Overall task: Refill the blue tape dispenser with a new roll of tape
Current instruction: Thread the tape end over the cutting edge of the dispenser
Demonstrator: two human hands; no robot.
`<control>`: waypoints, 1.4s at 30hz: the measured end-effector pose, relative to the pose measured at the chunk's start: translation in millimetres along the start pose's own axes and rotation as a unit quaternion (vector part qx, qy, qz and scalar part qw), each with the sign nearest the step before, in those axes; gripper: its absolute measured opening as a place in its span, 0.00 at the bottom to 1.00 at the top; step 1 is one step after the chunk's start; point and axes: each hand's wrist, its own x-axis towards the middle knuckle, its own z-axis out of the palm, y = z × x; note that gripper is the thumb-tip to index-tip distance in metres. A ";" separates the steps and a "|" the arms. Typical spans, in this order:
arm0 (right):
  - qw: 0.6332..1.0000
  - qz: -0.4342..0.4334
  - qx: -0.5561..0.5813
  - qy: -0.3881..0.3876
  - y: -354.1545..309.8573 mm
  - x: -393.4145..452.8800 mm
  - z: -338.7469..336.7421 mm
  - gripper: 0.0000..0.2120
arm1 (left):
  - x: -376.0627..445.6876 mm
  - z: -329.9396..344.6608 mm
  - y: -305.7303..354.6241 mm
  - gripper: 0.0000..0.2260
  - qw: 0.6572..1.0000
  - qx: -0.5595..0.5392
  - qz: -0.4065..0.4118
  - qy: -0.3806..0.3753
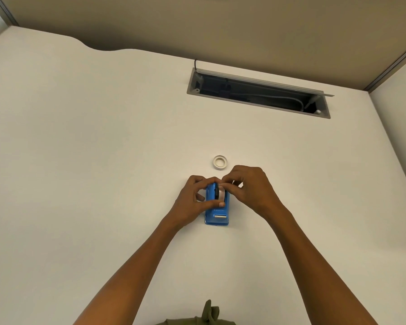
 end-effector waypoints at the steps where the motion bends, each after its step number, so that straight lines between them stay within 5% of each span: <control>1: 0.999 -0.014 -0.037 0.001 0.0 -0.6 0.6 0.05 | 0.0 -0.2 0.3 0.26 1.000 -0.002 0.001 0.000; 7: 0.991 -0.060 -0.116 0.007 2.6 -4.8 8.8 0.06 | -1.8 -4.4 2.2 0.27 0.999 0.017 0.020 -0.026; 14: 0.969 -0.100 -0.219 0.051 0.4 -15.8 19.9 0.02 | -9.8 -15.4 -4.4 0.53 0.988 0.085 0.031 -0.125; 29: 0.929 -0.164 -0.258 0.210 1.8 -66.9 48.5 0.10 | -9.4 -10.4 -11.1 0.48 0.982 0.146 0.074 -0.095; 42: 0.879 -0.203 -0.316 0.293 13.0 -81.8 70.9 0.02 | -11.0 -9.4 -11.4 0.46 0.982 0.156 0.061 -0.084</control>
